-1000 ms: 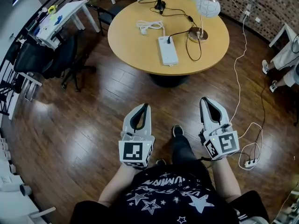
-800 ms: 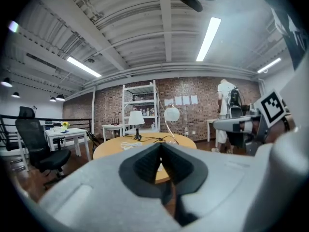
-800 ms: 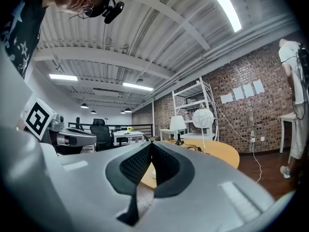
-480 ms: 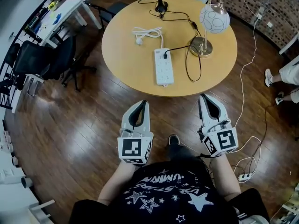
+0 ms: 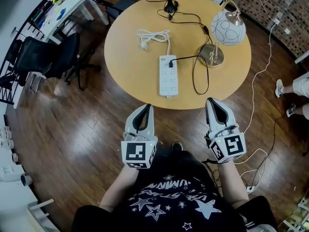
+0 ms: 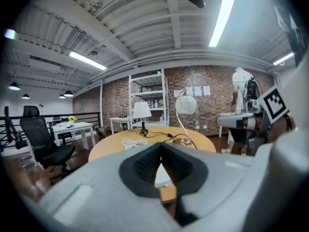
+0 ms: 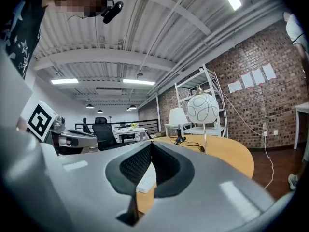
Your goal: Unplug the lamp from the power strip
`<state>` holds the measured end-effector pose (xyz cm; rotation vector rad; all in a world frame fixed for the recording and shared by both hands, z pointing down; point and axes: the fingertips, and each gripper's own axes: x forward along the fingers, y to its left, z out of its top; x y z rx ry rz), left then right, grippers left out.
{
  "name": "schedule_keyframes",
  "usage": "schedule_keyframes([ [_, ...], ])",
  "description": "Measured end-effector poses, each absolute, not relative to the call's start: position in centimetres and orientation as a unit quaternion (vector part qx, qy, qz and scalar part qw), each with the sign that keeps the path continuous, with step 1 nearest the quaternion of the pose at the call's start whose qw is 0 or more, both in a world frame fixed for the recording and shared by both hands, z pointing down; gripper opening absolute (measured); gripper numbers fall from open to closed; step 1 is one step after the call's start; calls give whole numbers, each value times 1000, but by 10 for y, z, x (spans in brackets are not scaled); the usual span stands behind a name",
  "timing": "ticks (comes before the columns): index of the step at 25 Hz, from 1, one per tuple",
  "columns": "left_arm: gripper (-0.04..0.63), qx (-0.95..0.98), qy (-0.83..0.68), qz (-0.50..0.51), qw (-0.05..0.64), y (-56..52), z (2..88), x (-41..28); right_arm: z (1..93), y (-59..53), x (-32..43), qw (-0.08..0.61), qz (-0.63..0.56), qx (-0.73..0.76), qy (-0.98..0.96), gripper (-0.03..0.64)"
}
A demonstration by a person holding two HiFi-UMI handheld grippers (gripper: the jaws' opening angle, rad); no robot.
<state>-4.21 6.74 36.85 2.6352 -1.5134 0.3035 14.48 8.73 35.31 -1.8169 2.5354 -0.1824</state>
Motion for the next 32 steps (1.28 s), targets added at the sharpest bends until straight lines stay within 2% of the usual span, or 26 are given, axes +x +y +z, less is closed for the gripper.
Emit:
schedule_keyframes([
  [12,5,877,-465,113,41,-16,397,-24,362,25,122,-4,-66,-579,812,9],
  [24,5,897,-399,172,79,-99,469,-1,411,-53,100,-49,-100,-597,795,9],
  [32,5,905,-350,222,98,-122,509,13,459,-85,90,-107,-131,-598,783,9],
])
